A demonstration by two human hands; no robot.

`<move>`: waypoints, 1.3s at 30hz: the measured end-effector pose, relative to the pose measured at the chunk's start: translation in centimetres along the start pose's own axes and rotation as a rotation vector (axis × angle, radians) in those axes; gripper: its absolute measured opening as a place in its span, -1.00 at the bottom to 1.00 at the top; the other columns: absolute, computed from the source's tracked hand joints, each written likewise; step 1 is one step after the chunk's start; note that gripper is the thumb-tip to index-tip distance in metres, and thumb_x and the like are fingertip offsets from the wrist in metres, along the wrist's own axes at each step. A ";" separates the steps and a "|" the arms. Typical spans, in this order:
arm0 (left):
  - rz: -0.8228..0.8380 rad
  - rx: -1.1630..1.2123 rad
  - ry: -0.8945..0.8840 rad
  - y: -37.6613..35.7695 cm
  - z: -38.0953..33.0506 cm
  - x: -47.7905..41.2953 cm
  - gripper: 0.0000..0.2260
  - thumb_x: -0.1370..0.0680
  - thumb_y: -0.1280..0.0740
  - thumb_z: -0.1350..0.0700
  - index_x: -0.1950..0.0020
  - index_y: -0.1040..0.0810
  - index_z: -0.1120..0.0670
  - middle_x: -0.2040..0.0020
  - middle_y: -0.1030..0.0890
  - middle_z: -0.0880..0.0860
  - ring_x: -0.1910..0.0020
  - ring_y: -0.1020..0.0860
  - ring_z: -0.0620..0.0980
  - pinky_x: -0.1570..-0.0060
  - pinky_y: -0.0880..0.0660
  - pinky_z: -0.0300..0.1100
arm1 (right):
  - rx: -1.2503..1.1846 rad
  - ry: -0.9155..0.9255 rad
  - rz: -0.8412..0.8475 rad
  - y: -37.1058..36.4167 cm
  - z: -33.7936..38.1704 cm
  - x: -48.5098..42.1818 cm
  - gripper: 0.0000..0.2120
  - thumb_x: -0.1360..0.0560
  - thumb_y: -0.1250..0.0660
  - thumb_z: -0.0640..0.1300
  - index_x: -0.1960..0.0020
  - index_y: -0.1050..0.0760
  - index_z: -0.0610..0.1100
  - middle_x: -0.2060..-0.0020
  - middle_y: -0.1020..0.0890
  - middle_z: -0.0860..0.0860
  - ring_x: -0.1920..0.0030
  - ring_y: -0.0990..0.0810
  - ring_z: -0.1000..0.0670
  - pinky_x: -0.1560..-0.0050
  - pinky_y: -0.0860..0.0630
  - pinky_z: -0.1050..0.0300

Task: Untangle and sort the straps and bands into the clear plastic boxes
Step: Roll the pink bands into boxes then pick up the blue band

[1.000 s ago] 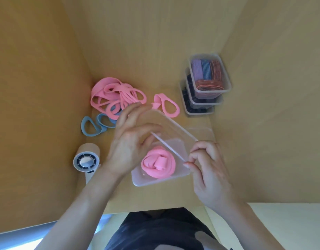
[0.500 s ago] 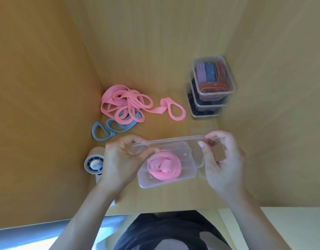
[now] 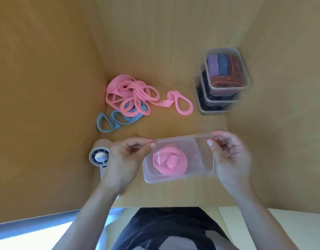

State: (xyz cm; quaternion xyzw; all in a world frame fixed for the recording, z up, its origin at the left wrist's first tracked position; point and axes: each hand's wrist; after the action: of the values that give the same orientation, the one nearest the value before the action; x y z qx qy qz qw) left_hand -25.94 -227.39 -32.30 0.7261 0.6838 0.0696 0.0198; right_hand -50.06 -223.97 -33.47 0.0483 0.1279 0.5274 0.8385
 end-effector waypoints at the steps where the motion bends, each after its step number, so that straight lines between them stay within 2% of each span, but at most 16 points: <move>1: -0.012 0.002 -0.004 0.1 0.1 -0.1 -0.89 -0.49 -0.49 0.25 0.14 -0.74 0.05 0.19 -0.69 0.10 0.21 -0.61 0.00 0.11 -0.55 -0.23 | -0.016 -0.023 0.017 -0.1 -0.2 0.0 -0.75 -0.50 -0.44 -0.37 0.05 -0.60 -0.01 0.21 -0.65 0.11 0.17 -0.60 0.09 0.06 -0.49 0.33; 5: -0.089 0.027 0.005 0.6 0.9 -0.4 -0.88 -0.47 -0.50 0.29 0.13 -0.73 0.07 0.23 -0.67 0.12 0.28 -0.59 0.00 0.16 -0.54 -0.21 | -0.049 -0.086 0.054 -1.0 -0.6 -0.1 -0.80 -0.49 -0.43 -0.39 0.05 -0.60 -0.10 0.17 -0.66 -0.03 0.15 -0.61 0.07 0.04 -0.51 0.29; 9: -0.111 0.013 0.013 0.8 1.5 -0.2 -0.91 -0.47 -0.52 0.26 0.13 -0.71 0.08 0.21 -0.69 0.07 0.23 -0.59 -0.05 0.13 -0.54 -0.22 | -0.062 -0.102 0.070 -1.6 -0.8 -0.1 -0.82 -0.49 -0.43 -0.40 0.06 -0.59 -0.14 0.18 -0.65 -0.04 0.16 -0.60 0.09 0.07 -0.51 0.31; 16: -0.025 0.023 0.074 1.0 2.2 -0.6 -0.95 -0.52 -0.47 0.26 0.13 -0.65 0.15 0.23 -0.59 0.08 0.21 -0.50 -0.05 0.14 -0.46 -0.21 | 0.005 -0.127 0.095 -1.7 -1.7 -0.1 -0.88 -0.51 -0.43 -0.35 0.02 -0.61 -0.16 0.14 -0.66 -0.09 0.15 -0.60 0.03 0.07 -0.52 0.28; 19: -0.044 0.027 0.166 0.7 3.1 -1.1 -0.93 -0.54 -0.44 0.26 0.14 -0.66 0.14 0.24 -0.61 0.00 0.22 -0.50 -0.09 0.14 -0.44 -0.22 | 0.066 -0.158 0.078 -2.4 -2.7 -0.7 -0.89 -0.52 -0.44 -0.31 0.02 -0.63 -0.14 0.14 -0.66 -0.09 0.21 -0.56 0.10 0.13 -0.47 0.37; 23: -0.082 -0.013 0.207 0.0 3.7 -1.7 -0.86 -0.58 -0.38 0.28 0.14 -0.66 0.12 0.34 -0.60 -0.17 0.31 -0.49 -0.20 0.19 -0.42 -0.35 | 0.122 -0.151 0.020 -3.4 -4.4 -1.5 -0.83 -0.50 -0.44 -0.33 0.06 -0.63 -0.07 0.12 -0.67 -0.11 0.24 -0.55 0.14 0.15 -0.46 0.40; 26: -0.136 -0.050 0.224 -0.7 4.0 -2.0 -0.86 -0.57 -0.36 0.28 0.15 -0.66 0.13 0.25 -0.64 -0.09 0.24 -0.53 -0.18 0.15 -0.46 -0.36 | 0.173 -0.136 0.002 -3.8 -5.4 -1.6 -0.76 -0.50 -0.42 -0.36 0.08 -0.61 -0.01 0.10 -0.65 -0.13 0.23 -0.55 0.14 0.14 -0.45 0.41; 30: -0.206 -0.106 0.221 -1.8 4.3 -2.2 -0.92 -0.55 -0.34 0.27 0.15 -0.58 0.20 0.26 -0.55 0.00 0.31 -0.45 -0.18 0.26 -0.40 -0.42 | 0.237 -0.116 -0.002 -4.3 -6.3 -1.4 -0.76 -0.52 -0.39 -0.34 0.05 -0.59 0.01 0.02 -0.60 -0.10 0.18 -0.55 0.10 0.09 -0.46 0.37; 32: -0.235 -0.105 0.222 -2.1 4.6 -2.3 -0.93 -0.55 -0.35 0.26 0.14 -0.58 0.18 0.26 -0.54 0.00 0.32 -0.44 -0.19 0.26 -0.40 -0.43 | 0.243 -0.105 -0.007 -4.4 -6.6 -1.3 -0.75 -0.52 -0.38 -0.33 0.05 -0.58 0.04 0.01 -0.59 -0.07 0.15 -0.57 0.06 0.07 -0.49 0.32; 39: -0.263 -0.176 0.134 -2.5 6.4 -2.6 -0.90 -0.56 -0.39 0.22 0.12 -0.60 0.05 0.15 -0.62 0.03 0.23 -0.50 -0.13 0.19 -0.41 -0.39 | 0.251 -0.079 -0.028 -4.7 -7.0 -1.2 -0.77 -0.53 -0.37 -0.33 0.00 -0.58 0.00 0.03 -0.59 -0.04 0.17 -0.56 0.14 0.06 -0.52 0.23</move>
State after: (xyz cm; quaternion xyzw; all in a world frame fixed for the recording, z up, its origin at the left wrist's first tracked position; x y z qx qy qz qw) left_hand -27.72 -229.37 -39.08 0.6195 0.7639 0.1744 0.0466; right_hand -48.35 -227.49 -41.04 0.1720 0.1607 0.4931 0.8375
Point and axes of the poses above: each hand's wrist, its own x-axis away from the middle knuckle, its own y-axis out of the back of the hand, z = x × y
